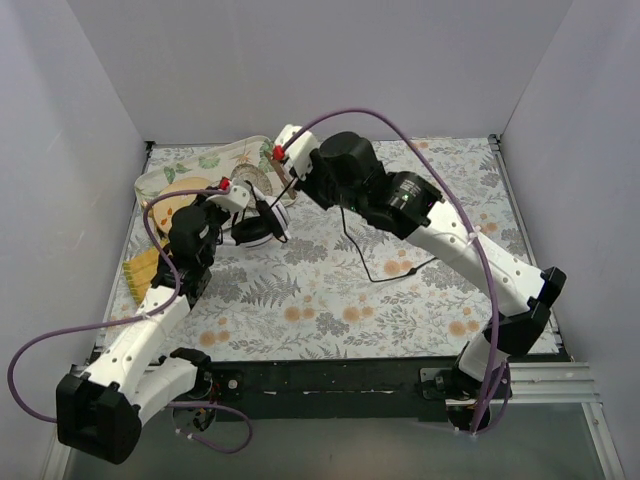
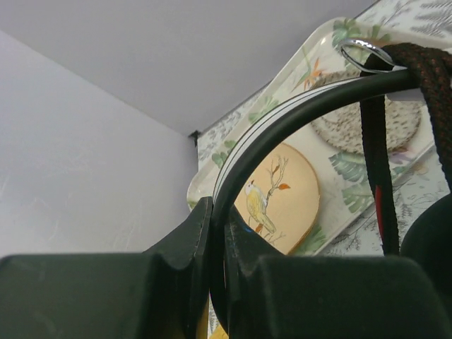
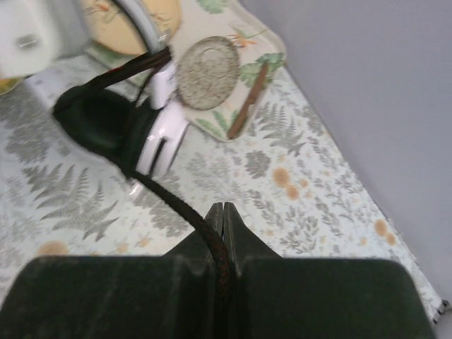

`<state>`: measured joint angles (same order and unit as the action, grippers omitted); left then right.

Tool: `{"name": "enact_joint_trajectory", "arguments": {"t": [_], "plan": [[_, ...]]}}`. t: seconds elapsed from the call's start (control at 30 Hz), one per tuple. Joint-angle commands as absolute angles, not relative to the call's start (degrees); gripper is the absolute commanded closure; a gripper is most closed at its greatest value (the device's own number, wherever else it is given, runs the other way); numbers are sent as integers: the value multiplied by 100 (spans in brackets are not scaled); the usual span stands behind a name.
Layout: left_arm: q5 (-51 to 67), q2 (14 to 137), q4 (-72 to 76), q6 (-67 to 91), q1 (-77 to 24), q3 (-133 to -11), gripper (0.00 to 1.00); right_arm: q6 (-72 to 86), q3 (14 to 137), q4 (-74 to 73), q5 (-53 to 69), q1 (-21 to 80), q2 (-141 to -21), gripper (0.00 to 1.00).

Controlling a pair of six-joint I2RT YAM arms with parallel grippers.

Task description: Wrap the headphones

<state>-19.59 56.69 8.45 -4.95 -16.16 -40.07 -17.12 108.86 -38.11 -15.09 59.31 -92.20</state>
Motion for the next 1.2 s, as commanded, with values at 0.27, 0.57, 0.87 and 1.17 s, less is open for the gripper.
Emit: {"name": "enact_joint_trajectory", "arguments": {"t": [0.27, 0.57, 0.87, 1.17], "plan": [[-177, 4983, -1923, 184, -2127, -4797, 100, -2066, 11750, -2462, -204, 4167, -9711, 99], [632, 4948, -2724, 659, -2206, -5449, 100, -1285, 12280, -2137, 561, 3358, -10538, 99], [2354, 5141, -3357, 2352, -2206, -7003, 100, -1107, 10988, -1556, 1895, 3023, -10485, 99], [2998, 5756, -2998, 3681, -2206, -8813, 100, -89, 8299, 1132, 3786, 3076, -10099, 71]]}}
